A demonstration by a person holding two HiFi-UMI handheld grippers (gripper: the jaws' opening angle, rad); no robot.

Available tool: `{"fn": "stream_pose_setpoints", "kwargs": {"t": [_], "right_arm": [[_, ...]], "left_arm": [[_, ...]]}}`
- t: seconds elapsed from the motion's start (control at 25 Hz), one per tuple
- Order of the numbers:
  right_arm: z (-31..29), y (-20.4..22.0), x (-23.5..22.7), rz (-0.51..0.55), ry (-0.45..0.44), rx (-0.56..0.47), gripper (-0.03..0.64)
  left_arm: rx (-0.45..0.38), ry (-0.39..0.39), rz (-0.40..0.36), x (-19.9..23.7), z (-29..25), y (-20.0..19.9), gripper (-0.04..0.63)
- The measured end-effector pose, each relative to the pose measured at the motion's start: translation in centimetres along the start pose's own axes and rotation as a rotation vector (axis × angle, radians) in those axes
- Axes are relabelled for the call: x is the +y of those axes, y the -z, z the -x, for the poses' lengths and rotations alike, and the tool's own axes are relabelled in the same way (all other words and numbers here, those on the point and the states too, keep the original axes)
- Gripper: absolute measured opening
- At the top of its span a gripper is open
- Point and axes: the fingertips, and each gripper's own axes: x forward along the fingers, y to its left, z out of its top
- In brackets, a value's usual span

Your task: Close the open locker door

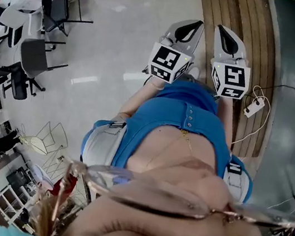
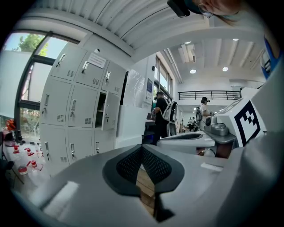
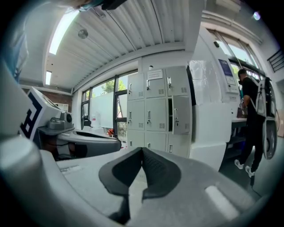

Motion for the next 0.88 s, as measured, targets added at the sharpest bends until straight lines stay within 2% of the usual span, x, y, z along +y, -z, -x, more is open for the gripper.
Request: {"fn": "stream_pose_setpoints", "kwargs": {"t": [0.4, 0.88], "right_arm": [[-3.3, 0.6, -1.7, -0.009, -0.016, 0.026, 0.002], [-13.9, -2.7, -4.4, 0.012, 0.029, 0.01, 0.002]], "left_arm": [[0.012, 0.023, 0.013, 2.0, -3.1, 0.0, -0.002], [0.007, 0.074, 0.009, 11.1, -9.1, -2.5, -0.002]]}}
